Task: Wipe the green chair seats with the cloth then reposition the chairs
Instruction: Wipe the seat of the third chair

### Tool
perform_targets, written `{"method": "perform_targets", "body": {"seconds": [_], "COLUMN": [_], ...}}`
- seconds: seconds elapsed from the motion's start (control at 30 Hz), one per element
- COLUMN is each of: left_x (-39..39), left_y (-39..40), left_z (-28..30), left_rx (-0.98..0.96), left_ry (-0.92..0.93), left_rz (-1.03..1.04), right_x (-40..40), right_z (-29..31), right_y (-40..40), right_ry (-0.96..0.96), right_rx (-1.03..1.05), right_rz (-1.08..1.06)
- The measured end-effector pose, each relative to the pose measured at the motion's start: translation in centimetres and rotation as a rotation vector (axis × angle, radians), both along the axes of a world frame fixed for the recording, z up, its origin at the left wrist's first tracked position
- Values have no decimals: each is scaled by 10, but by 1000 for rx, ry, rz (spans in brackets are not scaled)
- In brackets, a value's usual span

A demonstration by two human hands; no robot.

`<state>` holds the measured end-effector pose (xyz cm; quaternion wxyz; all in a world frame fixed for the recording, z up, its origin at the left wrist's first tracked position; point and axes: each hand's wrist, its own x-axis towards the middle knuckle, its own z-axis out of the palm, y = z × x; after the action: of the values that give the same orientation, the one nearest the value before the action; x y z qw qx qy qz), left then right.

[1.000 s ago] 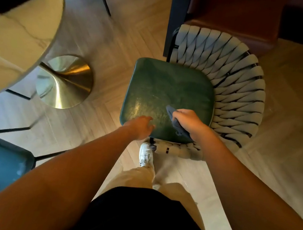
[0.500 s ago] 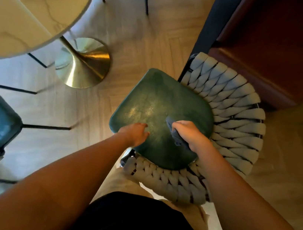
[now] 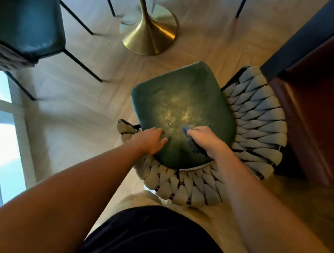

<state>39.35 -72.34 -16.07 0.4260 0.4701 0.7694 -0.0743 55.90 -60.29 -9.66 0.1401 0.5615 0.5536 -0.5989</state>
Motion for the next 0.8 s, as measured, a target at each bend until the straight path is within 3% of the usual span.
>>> {"method": "perform_targets", "body": {"seconds": [0.4,0.67,0.8], "left_x": [51,91,113], "left_y": [-52,-32,-10], "left_z": [5,4,10], "left_rx": [76,62,35], "left_ry": [12,39,80], "left_rz": [110,279,437], "right_x": [32,49,51], "right_z": [21,-6,-17], "right_y": [-19,42,84], "right_ry": [60,11,9], "right_rx": [32,22,16], "right_rz": [51,207,408]}}
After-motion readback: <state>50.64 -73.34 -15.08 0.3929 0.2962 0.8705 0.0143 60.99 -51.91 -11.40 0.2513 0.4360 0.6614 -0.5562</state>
